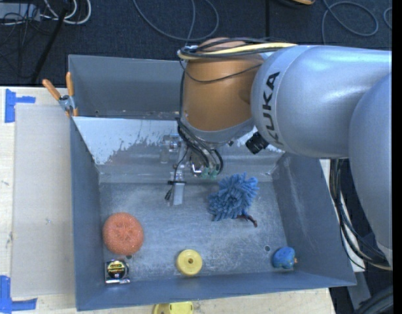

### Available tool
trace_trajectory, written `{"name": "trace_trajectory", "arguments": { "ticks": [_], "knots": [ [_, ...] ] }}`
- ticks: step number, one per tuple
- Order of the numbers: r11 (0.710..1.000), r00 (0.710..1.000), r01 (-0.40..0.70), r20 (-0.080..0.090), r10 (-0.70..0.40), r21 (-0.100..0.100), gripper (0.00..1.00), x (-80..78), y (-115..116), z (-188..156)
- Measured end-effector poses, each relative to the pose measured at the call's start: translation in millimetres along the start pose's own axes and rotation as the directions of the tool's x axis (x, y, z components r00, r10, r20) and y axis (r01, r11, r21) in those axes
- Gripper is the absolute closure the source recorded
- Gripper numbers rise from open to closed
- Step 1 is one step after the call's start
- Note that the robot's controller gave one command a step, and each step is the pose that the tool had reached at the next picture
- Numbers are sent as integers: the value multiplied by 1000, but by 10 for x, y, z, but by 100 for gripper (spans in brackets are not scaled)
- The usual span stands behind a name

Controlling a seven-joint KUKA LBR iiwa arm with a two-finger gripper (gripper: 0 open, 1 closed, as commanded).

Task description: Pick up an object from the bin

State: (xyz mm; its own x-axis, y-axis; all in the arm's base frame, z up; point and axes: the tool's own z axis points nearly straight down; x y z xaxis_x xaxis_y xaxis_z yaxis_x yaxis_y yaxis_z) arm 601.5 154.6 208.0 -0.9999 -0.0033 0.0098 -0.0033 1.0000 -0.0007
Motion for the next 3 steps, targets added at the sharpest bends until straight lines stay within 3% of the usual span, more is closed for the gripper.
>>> {"name": "trace_trajectory", "arguments": {
  "ticks": [1, 2, 3],
  "knots": [
    [1000, 1000, -4, 8, 4, -1, 0, -14, -10, -53],
    [996, 996, 84, 10, -84, 0, 0, 287, 373, 713],
    [992, 992, 129, 6, -129, 1, 0, 381, 687, 629]
  ]
}}
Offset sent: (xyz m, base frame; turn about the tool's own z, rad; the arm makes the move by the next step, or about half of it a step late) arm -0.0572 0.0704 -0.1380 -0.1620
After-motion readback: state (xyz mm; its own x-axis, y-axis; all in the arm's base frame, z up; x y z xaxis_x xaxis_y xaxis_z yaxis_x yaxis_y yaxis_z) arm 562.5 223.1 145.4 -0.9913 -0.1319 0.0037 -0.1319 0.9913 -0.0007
